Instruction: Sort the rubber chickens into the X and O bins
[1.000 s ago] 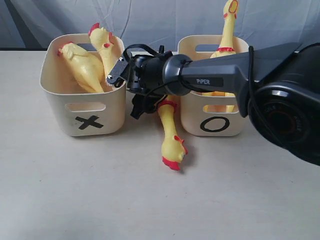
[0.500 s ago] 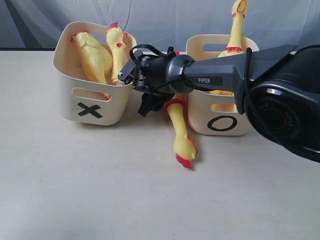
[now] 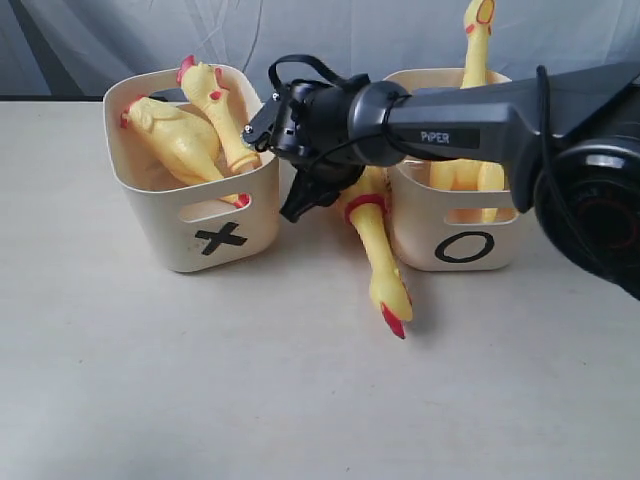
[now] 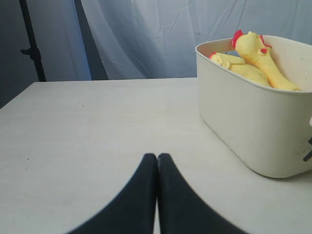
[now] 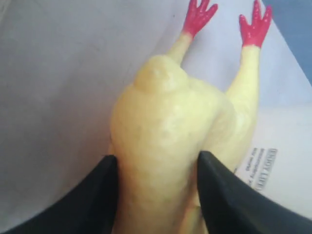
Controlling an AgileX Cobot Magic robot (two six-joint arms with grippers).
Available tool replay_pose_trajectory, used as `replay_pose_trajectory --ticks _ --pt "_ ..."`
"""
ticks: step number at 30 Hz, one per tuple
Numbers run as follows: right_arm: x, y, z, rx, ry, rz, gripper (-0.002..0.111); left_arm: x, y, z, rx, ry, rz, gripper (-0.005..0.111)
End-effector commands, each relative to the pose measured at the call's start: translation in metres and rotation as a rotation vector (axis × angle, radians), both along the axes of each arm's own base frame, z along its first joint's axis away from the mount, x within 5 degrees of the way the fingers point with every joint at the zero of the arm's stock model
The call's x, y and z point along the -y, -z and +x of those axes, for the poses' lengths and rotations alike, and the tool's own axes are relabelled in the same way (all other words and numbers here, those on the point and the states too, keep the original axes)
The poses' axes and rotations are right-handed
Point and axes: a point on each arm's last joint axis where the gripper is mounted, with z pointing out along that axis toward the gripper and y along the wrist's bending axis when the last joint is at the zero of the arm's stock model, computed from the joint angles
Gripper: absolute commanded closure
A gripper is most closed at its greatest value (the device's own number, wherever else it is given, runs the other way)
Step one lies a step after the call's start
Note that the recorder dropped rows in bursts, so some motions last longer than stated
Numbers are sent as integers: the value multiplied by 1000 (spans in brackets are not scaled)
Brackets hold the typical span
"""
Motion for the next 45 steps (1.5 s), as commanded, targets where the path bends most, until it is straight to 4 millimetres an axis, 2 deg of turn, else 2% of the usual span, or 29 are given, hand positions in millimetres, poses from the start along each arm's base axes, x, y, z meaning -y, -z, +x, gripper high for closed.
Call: replay_pose_trajectory --ticks 1,2,5,9,17,20,23,27,32,36,41,45 --pt "4 -50 -2 80 -9 84 109 0 -2 0 22 4 -16 107" --pt "4 -59 -3 97 -16 107 109 0 -2 0 22 4 -16 107" --pt "1 -114 -15 219 -92 204 109 0 -2 0 22 4 -16 107" --pt "4 -157 -24 310 -131 333 109 0 -2 0 22 4 -16 107" --pt "26 -209 -30 539 -123 262 109 0 -2 0 22 4 -16 107" --pt "35 -220 -28 603 -86 284 109 0 -2 0 22 4 -16 107" --pt "51 -215 -18 598 -24 269 109 0 -2 0 22 4 -16 107" --pt "84 -202 -3 609 88 299 109 0 -2 0 22 4 -16 107" --pt "115 -167 6 555 104 394 109 0 -2 0 22 4 -16 107" --pt "141 -137 10 549 139 363 109 0 -2 0 22 4 -16 107" --pt "143 -126 11 547 44 284 109 0 -2 0 22 4 -12 107" --pt "143 -116 14 521 90 323 109 0 -2 0 22 4 -12 107"
